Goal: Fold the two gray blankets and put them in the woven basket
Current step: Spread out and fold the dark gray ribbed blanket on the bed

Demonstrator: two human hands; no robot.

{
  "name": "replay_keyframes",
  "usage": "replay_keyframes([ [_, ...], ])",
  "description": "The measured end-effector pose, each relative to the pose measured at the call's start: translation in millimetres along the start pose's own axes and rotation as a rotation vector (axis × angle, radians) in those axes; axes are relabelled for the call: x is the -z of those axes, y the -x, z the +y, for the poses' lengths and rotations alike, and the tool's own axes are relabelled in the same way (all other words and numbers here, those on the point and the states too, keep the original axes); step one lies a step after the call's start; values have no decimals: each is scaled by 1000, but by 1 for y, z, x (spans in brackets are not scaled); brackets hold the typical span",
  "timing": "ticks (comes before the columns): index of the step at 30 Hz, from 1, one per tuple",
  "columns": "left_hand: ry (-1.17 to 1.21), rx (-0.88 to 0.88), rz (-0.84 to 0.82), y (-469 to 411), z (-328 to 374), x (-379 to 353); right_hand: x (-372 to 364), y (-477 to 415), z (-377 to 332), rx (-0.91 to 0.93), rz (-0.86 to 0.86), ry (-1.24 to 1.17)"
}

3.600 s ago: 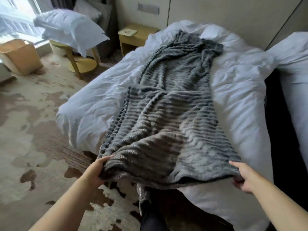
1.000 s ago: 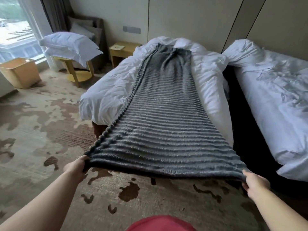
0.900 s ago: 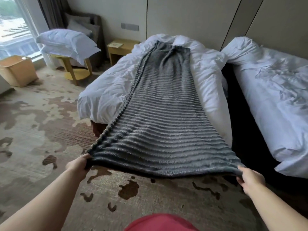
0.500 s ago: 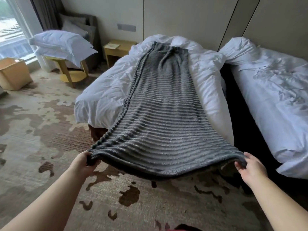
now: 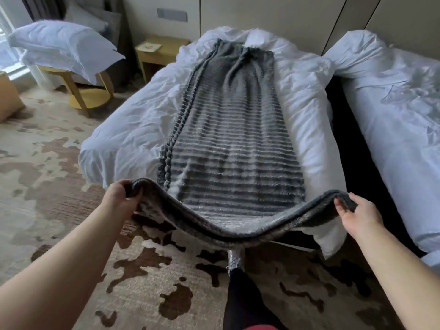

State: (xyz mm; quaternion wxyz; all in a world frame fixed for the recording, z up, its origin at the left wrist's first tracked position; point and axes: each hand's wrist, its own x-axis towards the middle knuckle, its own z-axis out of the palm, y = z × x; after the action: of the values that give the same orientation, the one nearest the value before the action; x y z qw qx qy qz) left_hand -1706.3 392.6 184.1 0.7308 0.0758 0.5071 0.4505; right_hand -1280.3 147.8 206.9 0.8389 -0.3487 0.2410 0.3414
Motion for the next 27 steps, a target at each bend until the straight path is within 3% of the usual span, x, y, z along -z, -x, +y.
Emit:
replay_keyframes([
  [4,65,-20,106,-98,24,-79,-64,-129,2,-39,71,210],
  [9,206,-135,146,-238,31,-141,-137,-300,15,96,121,586],
  [12,30,-105,244,-287,-3,-151,-147,-355,41,10,160,797],
  [15,-96,21,247,-302,-44,-145,-136,-371,69,-61,196,1003],
  [23,-133,122,353,-269,-112,-71,-51,-319,87,213,375,1146],
  [27,-134,236,383,-241,-156,-21,25,-277,110,0,396,1112],
])
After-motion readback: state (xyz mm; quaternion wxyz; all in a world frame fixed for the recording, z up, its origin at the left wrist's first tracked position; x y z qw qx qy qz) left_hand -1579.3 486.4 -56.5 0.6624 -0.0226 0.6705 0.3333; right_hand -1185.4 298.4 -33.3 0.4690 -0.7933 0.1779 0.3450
